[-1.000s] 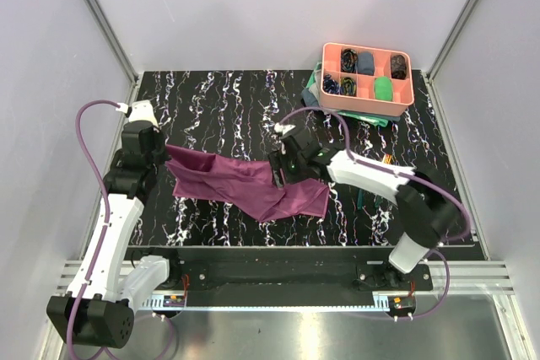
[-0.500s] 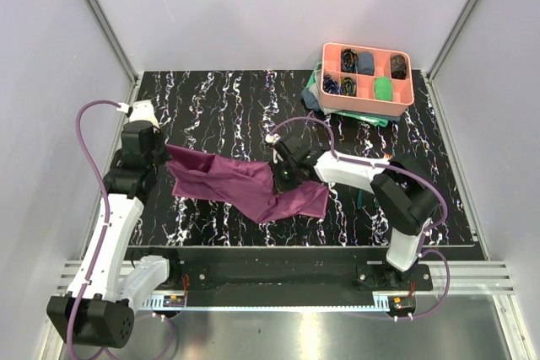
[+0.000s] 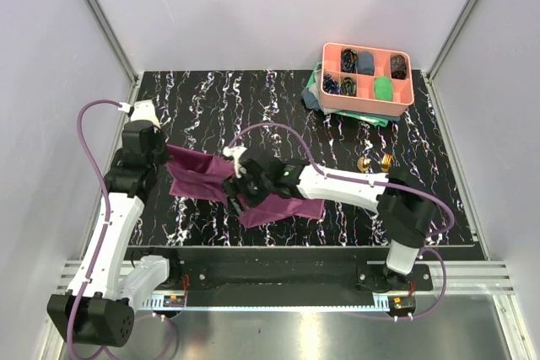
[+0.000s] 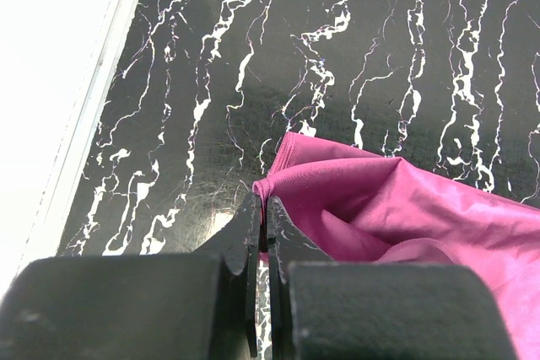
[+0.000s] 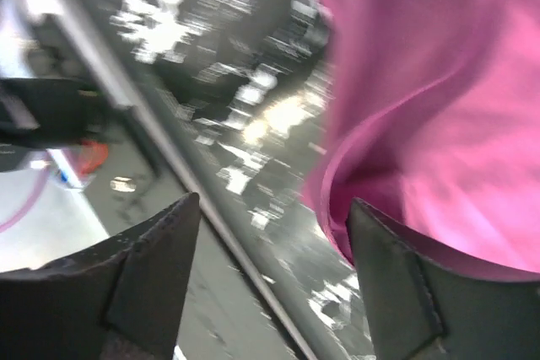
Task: Fold the napkin, place the utensils inside, and roll it up
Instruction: Flatten the napkin out
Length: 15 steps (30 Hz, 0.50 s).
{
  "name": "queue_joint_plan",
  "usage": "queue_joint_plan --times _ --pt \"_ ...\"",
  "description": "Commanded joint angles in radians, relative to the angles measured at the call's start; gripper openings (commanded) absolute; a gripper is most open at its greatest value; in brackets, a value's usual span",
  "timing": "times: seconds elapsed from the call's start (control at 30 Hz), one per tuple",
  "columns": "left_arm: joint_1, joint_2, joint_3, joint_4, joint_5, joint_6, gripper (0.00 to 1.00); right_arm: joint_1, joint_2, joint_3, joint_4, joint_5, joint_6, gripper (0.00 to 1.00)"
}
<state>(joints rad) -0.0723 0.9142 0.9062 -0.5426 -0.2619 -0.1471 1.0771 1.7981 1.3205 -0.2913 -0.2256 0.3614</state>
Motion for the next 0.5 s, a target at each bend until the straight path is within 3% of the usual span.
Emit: queue_joint_plan --times 0.0,0.23,0.47 --pt "0.005 0.003 0.000 0.038 0.024 0.003 0.00 -0.080 -0.106 -0.101 -0.017 0.086 -0.041 0.83" --pt "0.005 0.006 -0.003 0.038 0.027 0.000 0.00 -0.169 -0.143 -0.231 0.021 0.108 -0.084 0.90" --pt "0.005 0.015 -0.001 0.038 0.033 0.001 0.00 -0.183 -0.126 -0.332 0.139 0.004 -0.173 0.89"
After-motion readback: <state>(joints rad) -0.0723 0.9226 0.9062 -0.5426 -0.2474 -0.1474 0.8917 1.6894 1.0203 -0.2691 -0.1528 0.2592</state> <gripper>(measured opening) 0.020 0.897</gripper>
